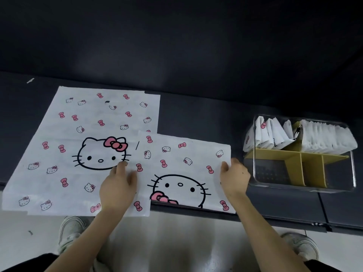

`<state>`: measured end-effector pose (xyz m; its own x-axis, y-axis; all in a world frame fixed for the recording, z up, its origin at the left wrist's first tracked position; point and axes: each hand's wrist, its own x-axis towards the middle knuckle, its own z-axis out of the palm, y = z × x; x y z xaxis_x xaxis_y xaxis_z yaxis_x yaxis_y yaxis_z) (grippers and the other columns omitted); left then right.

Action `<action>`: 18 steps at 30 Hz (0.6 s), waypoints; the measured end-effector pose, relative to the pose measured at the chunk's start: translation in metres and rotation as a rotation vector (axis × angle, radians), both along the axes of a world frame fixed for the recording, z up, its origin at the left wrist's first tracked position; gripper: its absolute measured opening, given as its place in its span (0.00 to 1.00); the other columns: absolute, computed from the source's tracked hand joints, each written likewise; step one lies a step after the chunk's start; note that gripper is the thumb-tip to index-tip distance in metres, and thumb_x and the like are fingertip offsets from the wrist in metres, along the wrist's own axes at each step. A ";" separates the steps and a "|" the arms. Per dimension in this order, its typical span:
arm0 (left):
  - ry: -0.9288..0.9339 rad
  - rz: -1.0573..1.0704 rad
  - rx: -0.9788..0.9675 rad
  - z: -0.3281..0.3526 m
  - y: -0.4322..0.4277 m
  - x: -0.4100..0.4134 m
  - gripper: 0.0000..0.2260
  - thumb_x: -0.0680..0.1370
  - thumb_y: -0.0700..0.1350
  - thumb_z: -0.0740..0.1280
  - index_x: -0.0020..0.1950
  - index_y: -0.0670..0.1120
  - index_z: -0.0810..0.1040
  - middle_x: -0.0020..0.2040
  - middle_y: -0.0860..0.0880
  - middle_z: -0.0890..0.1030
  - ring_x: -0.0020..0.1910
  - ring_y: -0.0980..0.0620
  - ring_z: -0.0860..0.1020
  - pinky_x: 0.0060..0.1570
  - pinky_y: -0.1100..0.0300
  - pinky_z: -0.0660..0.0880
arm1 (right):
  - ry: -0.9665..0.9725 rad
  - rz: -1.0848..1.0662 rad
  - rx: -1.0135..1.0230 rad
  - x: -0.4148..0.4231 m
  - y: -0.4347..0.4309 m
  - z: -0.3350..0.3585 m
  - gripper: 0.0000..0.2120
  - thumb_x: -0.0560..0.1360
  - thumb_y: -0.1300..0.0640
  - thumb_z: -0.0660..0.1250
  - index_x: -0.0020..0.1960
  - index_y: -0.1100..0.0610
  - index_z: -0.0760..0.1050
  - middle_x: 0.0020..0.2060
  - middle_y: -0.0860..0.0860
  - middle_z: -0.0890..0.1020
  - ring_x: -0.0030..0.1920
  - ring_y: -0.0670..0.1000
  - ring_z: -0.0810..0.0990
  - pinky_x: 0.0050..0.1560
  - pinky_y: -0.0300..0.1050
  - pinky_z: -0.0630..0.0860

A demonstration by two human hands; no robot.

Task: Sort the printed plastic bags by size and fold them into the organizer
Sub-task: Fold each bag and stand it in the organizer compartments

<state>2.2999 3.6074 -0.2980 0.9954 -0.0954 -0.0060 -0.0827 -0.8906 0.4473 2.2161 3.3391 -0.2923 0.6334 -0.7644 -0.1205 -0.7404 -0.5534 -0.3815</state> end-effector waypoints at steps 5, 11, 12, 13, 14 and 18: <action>-0.169 -0.138 0.178 -0.012 -0.001 -0.001 0.14 0.70 0.34 0.70 0.55 0.35 0.76 0.40 0.34 0.76 0.29 0.38 0.75 0.26 0.57 0.66 | -0.025 -0.034 0.073 0.003 -0.011 -0.003 0.17 0.79 0.55 0.62 0.33 0.58 0.65 0.29 0.53 0.72 0.34 0.59 0.73 0.35 0.43 0.63; -0.267 -0.499 0.153 -0.022 -0.013 -0.007 0.17 0.76 0.42 0.56 0.60 0.42 0.78 0.62 0.37 0.76 0.61 0.35 0.73 0.59 0.41 0.71 | -0.011 -0.073 0.112 0.010 -0.014 -0.001 0.25 0.78 0.53 0.65 0.29 0.55 0.54 0.25 0.49 0.61 0.32 0.56 0.64 0.32 0.44 0.59; -0.207 -0.557 0.165 -0.026 -0.015 -0.010 0.19 0.80 0.47 0.52 0.63 0.43 0.77 0.65 0.39 0.75 0.65 0.36 0.71 0.65 0.42 0.66 | -0.009 -0.078 0.113 0.011 -0.014 -0.002 0.25 0.78 0.52 0.65 0.29 0.55 0.55 0.25 0.49 0.61 0.33 0.56 0.65 0.34 0.43 0.61; -0.152 -0.588 0.192 -0.028 -0.016 -0.013 0.23 0.82 0.52 0.49 0.67 0.44 0.75 0.69 0.40 0.72 0.69 0.38 0.67 0.70 0.45 0.58 | -0.007 -0.081 0.113 0.011 -0.015 -0.003 0.25 0.78 0.52 0.65 0.29 0.54 0.55 0.25 0.49 0.61 0.33 0.55 0.66 0.34 0.43 0.61; -0.116 -0.600 0.220 -0.031 -0.016 -0.015 0.25 0.82 0.56 0.46 0.70 0.45 0.71 0.72 0.42 0.68 0.72 0.40 0.62 0.72 0.46 0.52 | -0.007 -0.083 0.110 0.012 -0.015 -0.003 0.25 0.78 0.51 0.65 0.29 0.54 0.54 0.25 0.49 0.61 0.33 0.55 0.66 0.34 0.43 0.61; -0.074 -0.594 0.273 -0.035 -0.015 -0.021 0.28 0.81 0.61 0.45 0.76 0.47 0.60 0.76 0.44 0.59 0.76 0.44 0.52 0.72 0.43 0.47 | -0.014 -0.095 0.088 0.014 -0.016 -0.006 0.25 0.78 0.50 0.65 0.29 0.54 0.54 0.25 0.49 0.61 0.32 0.55 0.65 0.27 0.41 0.54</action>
<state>2.2787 3.5920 -0.3332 0.7723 -0.6339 -0.0413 -0.6174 -0.7643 0.1864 2.2296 3.3229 -0.2982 0.5610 -0.8077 -0.1814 -0.7819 -0.4450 -0.4367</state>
